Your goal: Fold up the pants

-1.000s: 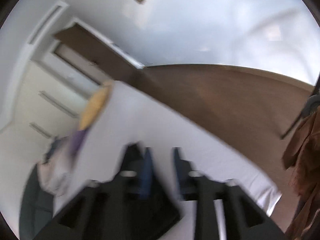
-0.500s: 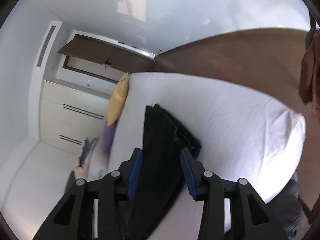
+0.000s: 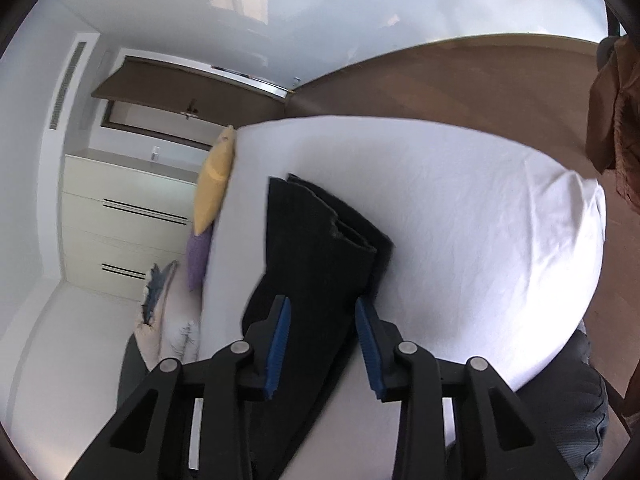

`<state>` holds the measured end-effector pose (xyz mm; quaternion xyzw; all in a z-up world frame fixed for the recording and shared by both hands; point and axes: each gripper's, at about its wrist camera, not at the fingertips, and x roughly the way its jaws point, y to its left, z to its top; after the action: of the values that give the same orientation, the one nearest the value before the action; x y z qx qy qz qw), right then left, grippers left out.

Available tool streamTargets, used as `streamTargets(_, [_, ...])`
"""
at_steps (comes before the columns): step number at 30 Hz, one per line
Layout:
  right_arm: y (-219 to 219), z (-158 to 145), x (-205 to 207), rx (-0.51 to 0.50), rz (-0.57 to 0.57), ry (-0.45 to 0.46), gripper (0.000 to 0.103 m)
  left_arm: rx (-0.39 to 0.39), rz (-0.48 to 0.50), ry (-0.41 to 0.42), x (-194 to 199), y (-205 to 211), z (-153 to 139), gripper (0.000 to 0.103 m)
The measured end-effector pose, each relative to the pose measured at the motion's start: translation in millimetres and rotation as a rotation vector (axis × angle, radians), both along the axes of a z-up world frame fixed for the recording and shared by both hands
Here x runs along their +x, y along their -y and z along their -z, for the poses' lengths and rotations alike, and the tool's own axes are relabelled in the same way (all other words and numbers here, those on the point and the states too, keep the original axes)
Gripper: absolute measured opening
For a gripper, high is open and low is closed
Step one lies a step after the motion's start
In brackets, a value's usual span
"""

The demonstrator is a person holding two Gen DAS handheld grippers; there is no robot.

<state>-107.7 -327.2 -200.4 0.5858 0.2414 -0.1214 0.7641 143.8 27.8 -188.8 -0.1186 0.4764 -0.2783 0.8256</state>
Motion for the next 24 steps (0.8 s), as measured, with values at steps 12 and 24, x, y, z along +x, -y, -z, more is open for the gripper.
streamTargets(12, [18, 18, 16, 0.021, 0.023, 0.013, 0.006, -0.001, -0.003, 0.003, 0, -1, 1, 0.008])
streamTargets(24, [17, 20, 10, -0.038, 0.044, -0.008, 0.003, -0.004, -0.022, -0.011, 2, -1, -2, 0.008])
